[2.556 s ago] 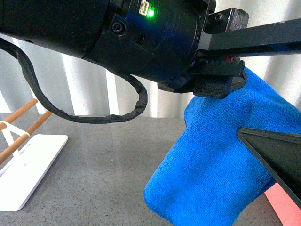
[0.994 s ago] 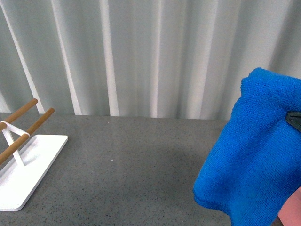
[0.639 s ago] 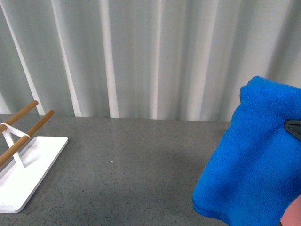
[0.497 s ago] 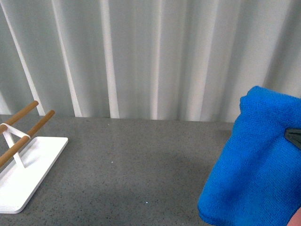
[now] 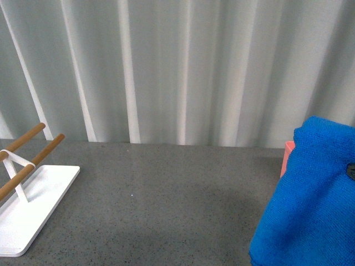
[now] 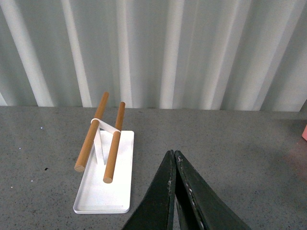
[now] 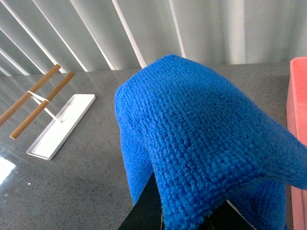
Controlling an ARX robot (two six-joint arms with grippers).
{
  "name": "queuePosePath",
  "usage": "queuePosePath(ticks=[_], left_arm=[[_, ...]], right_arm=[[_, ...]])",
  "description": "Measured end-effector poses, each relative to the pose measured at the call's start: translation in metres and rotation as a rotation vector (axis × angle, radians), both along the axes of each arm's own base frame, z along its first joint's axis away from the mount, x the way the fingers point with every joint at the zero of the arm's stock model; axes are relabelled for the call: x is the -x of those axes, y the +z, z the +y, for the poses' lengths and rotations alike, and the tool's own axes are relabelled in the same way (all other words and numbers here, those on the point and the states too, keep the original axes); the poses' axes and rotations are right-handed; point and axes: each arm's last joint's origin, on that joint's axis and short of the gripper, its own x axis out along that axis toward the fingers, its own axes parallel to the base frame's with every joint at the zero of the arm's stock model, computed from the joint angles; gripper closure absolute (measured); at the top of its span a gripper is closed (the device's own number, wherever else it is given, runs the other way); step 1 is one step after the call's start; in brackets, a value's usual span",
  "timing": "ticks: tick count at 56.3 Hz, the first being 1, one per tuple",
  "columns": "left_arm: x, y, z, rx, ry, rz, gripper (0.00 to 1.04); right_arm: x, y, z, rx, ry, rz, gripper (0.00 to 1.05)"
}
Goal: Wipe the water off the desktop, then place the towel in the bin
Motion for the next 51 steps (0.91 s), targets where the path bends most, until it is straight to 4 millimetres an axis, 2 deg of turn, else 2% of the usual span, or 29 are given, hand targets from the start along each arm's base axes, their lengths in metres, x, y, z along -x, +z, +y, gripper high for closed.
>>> queuePosePath(ticks=[10, 20, 27, 32, 43, 51], left_arm=[[0.003, -0.006, 0.0, 0.0, 0.005, -0.011, 1.01], [0.015, -0.007, 0.0, 0.0, 0.006, -0.024, 1.01], [0.015, -0.007, 0.0, 0.0, 0.006, -0.023, 1.01], [0.015, -0.007, 0.0, 0.001, 0.006, -0.023, 1.0], [0.015, -0.007, 0.0, 0.0, 0.006, -0.023, 0.68], [0.015, -0.007, 0.0, 0.0, 0.006, -0.023, 0.34]], right_arm=[[0.001, -0.001, -0.001, 0.01, -0.008, 0.011, 1.0], [0.0, 0.0, 0.0, 0.016, -0.019, 0.021, 1.0], [-0.009, 0.003, 0.003, 0.029, -0.036, 0.047, 1.0], [-0.022, 0.004, 0.008, 0.044, -0.059, 0.094, 1.0], [-0.067, -0.001, 0.025, 0.08, -0.075, 0.249, 1.0], [-0.115, -0.011, 0.059, 0.131, -0.003, 0.43, 1.0]])
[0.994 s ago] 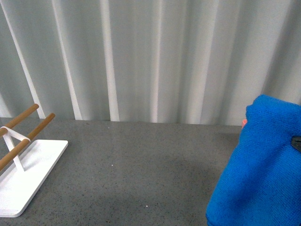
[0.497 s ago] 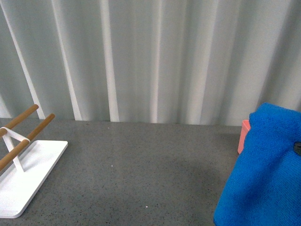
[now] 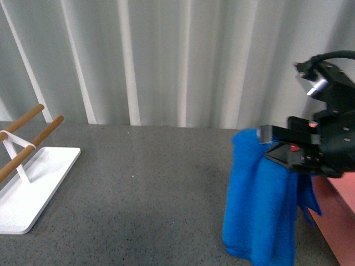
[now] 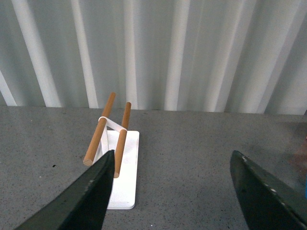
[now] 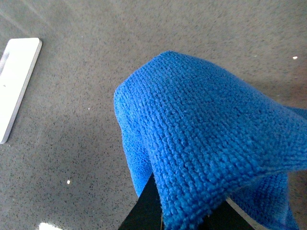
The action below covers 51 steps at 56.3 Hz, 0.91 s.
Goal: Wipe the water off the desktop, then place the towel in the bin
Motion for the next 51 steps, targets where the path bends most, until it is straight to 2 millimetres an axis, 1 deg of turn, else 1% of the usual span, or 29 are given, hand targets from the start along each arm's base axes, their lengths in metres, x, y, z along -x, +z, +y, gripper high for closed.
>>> queuePosePath(ticks=[1, 2, 6, 9, 11, 13, 16, 18, 23, 26, 31, 41, 51], left_arm=[[0.0, 0.0, 0.0, 0.0, 0.0, 0.0, 0.28], [0.0, 0.0, 0.0, 0.0, 0.0, 0.0, 0.27], [0.0, 0.0, 0.0, 0.0, 0.0, 0.0, 0.14], [0.0, 0.0, 0.0, 0.0, 0.0, 0.0, 0.06], [0.0, 0.0, 0.0, 0.0, 0.0, 0.0, 0.05], [0.0, 0.0, 0.0, 0.0, 0.0, 0.0, 0.07], [0.0, 0.0, 0.0, 0.0, 0.0, 0.0, 0.07], [0.0, 0.0, 0.0, 0.0, 0.0, 0.0, 0.07], [0.0, 0.0, 0.0, 0.0, 0.0, 0.0, 0.07], [0.0, 0.0, 0.0, 0.0, 0.0, 0.0, 0.07], [0.0, 0.0, 0.0, 0.0, 0.0, 0.0, 0.07], [0.0, 0.0, 0.0, 0.0, 0.0, 0.0, 0.07], [0.0, 0.0, 0.0, 0.0, 0.0, 0.0, 0.07]], right_arm=[[-0.004, -0.002, 0.004, 0.011, 0.004, 0.013, 1.0], [-0.007, -0.005, 0.008, 0.02, 0.008, 0.026, 1.0], [-0.016, -0.016, 0.018, 0.047, 0.018, 0.065, 1.0], [-0.021, -0.03, 0.025, 0.075, 0.026, 0.097, 1.0], [-0.023, -0.04, 0.028, 0.09, 0.033, 0.121, 1.0], [-0.024, -0.05, 0.03, 0.107, 0.038, 0.145, 1.0], [-0.025, -0.072, 0.031, 0.129, 0.041, 0.196, 1.0], [-0.025, -0.083, 0.031, 0.137, 0.042, 0.215, 1.0], [-0.026, -0.103, 0.028, 0.144, 0.035, 0.247, 1.0], [-0.027, -0.111, 0.025, 0.144, 0.026, 0.252, 1.0], [-0.031, -0.12, 0.015, 0.14, -0.008, 0.248, 1.0], [-0.037, -0.123, 0.0, 0.158, -0.05, 0.237, 1.0], [-0.056, -0.123, -0.015, 0.239, -0.102, 0.185, 1.0]])
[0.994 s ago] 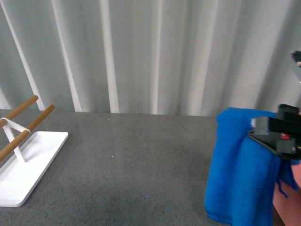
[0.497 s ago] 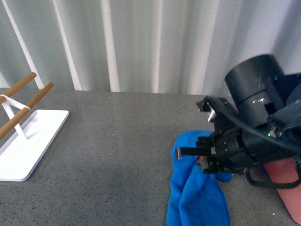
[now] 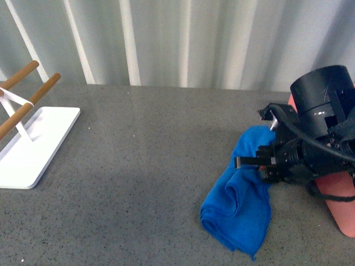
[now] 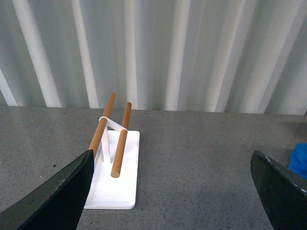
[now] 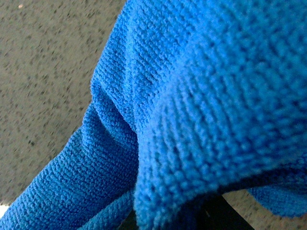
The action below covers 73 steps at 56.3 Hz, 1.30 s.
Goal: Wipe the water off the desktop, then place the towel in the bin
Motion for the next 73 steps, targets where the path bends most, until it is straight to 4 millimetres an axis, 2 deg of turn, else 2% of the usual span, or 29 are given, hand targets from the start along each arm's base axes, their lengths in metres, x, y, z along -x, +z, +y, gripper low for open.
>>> queuePosePath(ticks=[9, 16, 25, 30, 42, 46, 50, 57, 61, 67, 73], left_arm=[[0.0, 0.0, 0.0, 0.0, 0.0, 0.0, 0.07], [0.0, 0.0, 0.0, 0.0, 0.0, 0.0, 0.07], [0.0, 0.0, 0.0, 0.0, 0.0, 0.0, 0.07], [0.0, 0.0, 0.0, 0.0, 0.0, 0.0, 0.07], [0.0, 0.0, 0.0, 0.0, 0.0, 0.0, 0.07], [0.0, 0.0, 0.0, 0.0, 0.0, 0.0, 0.07], [0.0, 0.0, 0.0, 0.0, 0.0, 0.0, 0.07], [0.0, 0.0, 0.0, 0.0, 0.0, 0.0, 0.07], [0.0, 0.0, 0.0, 0.0, 0.0, 0.0, 0.07], [0.0, 0.0, 0.0, 0.0, 0.0, 0.0, 0.07], [0.0, 0.0, 0.0, 0.0, 0.0, 0.0, 0.07]], right_arm=[[-0.026, -0.002, -0.005, 0.068, 0.012, -0.042, 1.0], [-0.05, -0.004, -0.001, 0.077, 0.045, -0.084, 1.0], [-0.087, -0.005, 0.027, 0.003, 0.15, -0.173, 1.0], [-0.094, -0.003, 0.052, -0.063, 0.244, -0.188, 1.0], [-0.072, -0.005, 0.105, -0.16, 0.459, -0.153, 1.0], [-0.051, -0.008, 0.118, -0.178, 0.549, -0.112, 1.0], [-0.031, -0.007, 0.121, -0.174, 0.625, -0.066, 1.0], [0.002, -0.003, 0.106, -0.128, 0.738, 0.003, 1.0], [0.013, -0.002, 0.094, -0.091, 0.771, 0.024, 1.0], [0.026, 0.004, 0.064, -0.011, 0.796, 0.037, 1.0], [0.025, 0.015, 0.026, 0.082, 0.763, 0.023, 1.0]])
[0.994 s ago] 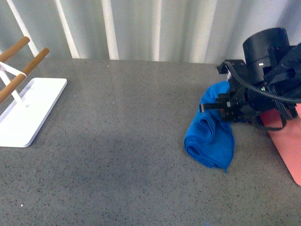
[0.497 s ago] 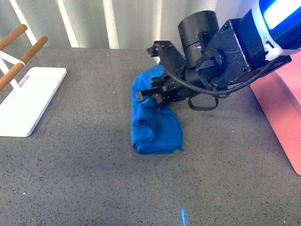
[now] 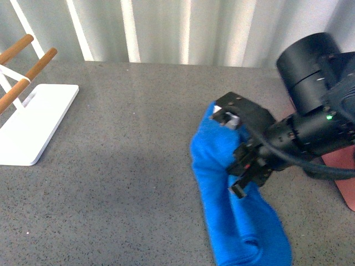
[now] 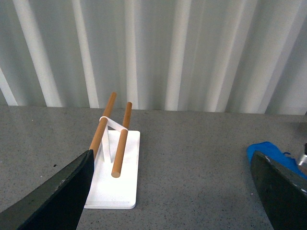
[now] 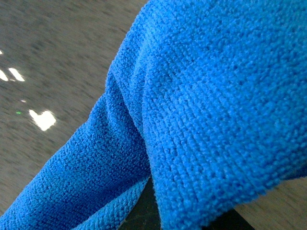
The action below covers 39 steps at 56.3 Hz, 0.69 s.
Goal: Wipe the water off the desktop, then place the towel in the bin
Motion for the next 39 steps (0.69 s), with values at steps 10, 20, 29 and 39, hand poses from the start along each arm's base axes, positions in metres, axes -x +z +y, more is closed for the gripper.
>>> queuePosePath(ticks=[10, 20, 29, 39], left_arm=[[0.0, 0.0, 0.0, 0.0, 0.0, 0.0, 0.07], [0.0, 0.0, 0.0, 0.0, 0.0, 0.0, 0.07], [0.0, 0.0, 0.0, 0.0, 0.0, 0.0, 0.07], [0.0, 0.0, 0.0, 0.0, 0.0, 0.0, 0.07]], right_arm=[[-0.011, 0.028, -0.044, 0.052, -0.074, -0.094, 1.0], [-0.025, 0.072, -0.056, 0.039, -0.12, -0.214, 1.0], [-0.039, 0.131, -0.058, -0.009, -0.176, -0.367, 1.0], [-0.041, 0.202, -0.083, -0.024, -0.338, -0.548, 1.0]])
